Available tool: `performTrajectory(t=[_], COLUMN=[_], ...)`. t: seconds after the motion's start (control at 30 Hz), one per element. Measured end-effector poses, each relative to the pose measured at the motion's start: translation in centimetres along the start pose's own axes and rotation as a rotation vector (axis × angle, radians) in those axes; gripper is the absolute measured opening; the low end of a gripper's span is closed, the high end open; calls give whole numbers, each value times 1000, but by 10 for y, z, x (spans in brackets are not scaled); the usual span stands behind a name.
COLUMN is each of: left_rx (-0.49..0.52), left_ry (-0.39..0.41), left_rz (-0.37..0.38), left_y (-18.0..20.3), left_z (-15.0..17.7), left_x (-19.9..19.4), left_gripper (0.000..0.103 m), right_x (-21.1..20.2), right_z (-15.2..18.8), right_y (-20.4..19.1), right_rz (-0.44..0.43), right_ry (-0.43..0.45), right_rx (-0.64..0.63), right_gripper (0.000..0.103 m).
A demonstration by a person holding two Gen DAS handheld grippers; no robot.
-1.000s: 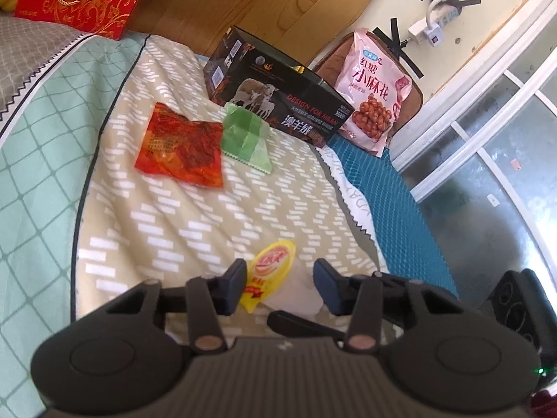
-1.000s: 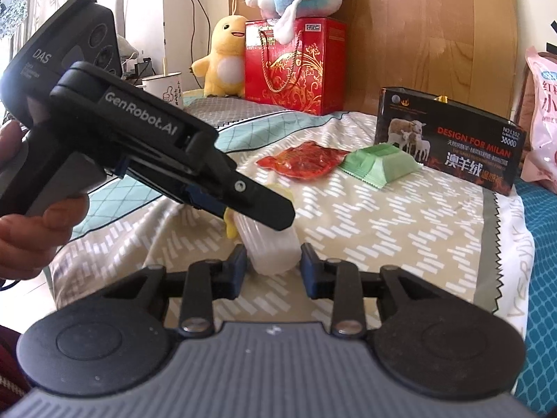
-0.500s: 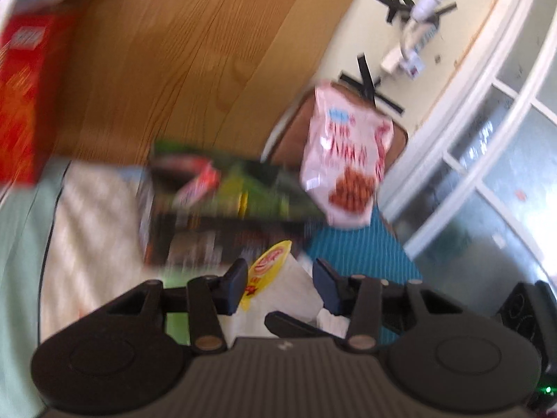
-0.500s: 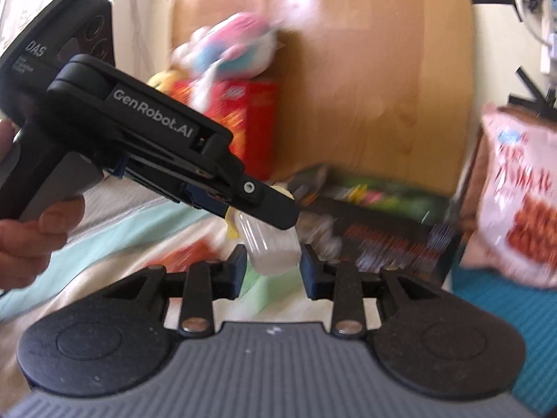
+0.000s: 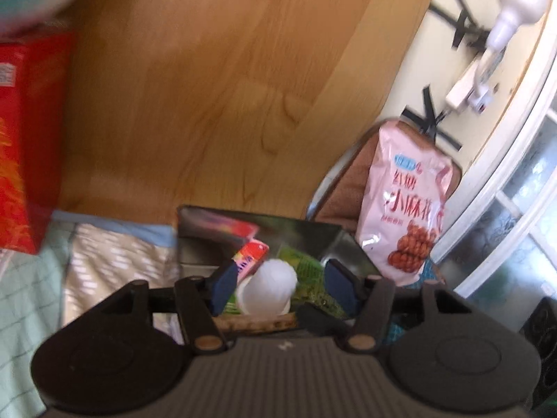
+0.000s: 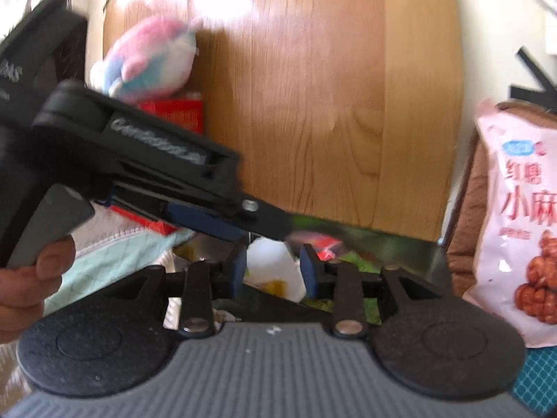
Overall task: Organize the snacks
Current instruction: 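Carry the white cup into the black box and open the left gripper, then move the left gripper to the red snack pack and grasp it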
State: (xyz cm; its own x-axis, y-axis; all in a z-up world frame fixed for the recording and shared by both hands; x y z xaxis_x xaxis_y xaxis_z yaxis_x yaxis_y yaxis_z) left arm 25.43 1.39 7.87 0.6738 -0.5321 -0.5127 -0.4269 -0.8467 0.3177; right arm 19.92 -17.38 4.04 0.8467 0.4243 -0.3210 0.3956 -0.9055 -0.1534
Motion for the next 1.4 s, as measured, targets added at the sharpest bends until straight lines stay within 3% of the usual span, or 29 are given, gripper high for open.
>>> performTrajectory(t=[0.13,0.37,0.53,0.67,0.83,0.97,1.17,1.27,1.4], left_rx=[-39,-129,-210,-241,-221,-267,-285,-282,-244], left_ry=[31,-62,-67,-78,-81,-70,-58,-61,-70], left_rz=[10,-14,-83,-108,-106,-87,-60,-52,-62], left_y=[-10,-30,-54,-63,-60,-66,-68,-62,-44], left_z=[16,71,105,124,139,139,142,144,148], left_x=[-32,-51,-82,-99,-99,-99,-101,-101,-98], left_gripper=[58,58,62,62,53,52,57,57,57], right_x=[-34,-43,-45,-41,-16,2,1,-10,-30], right_z=[19,59,69,76,76,82,86,84,79], right_y=[-5,-26,-52,-70,-55,-43,-36,-39,-47], right_rz=[-35,-80,-187,-242,-281,-363,-405,-432,-369], right_ry=[-8,-170,-258,-330,-374,-430,-453,-421,-380], right_rx=[17,69,102,145,382,621,746,742,653], right_gripper=[37,37,38,48,50,36,22,4,3])
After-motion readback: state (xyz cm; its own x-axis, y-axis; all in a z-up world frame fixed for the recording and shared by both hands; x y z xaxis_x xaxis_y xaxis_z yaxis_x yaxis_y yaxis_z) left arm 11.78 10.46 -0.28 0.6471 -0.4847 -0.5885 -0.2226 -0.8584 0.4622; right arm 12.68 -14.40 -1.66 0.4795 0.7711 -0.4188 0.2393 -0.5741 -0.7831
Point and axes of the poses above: each gripper's, at about its wrist camera, not at the fingertips, and x roughly the way its jaws point, y to its right, z to its underside, the point moved 1 cm from there along x, roughly the way its jaws point, and after that the axes turned 9 degrees about x, right-handed, at the moved point
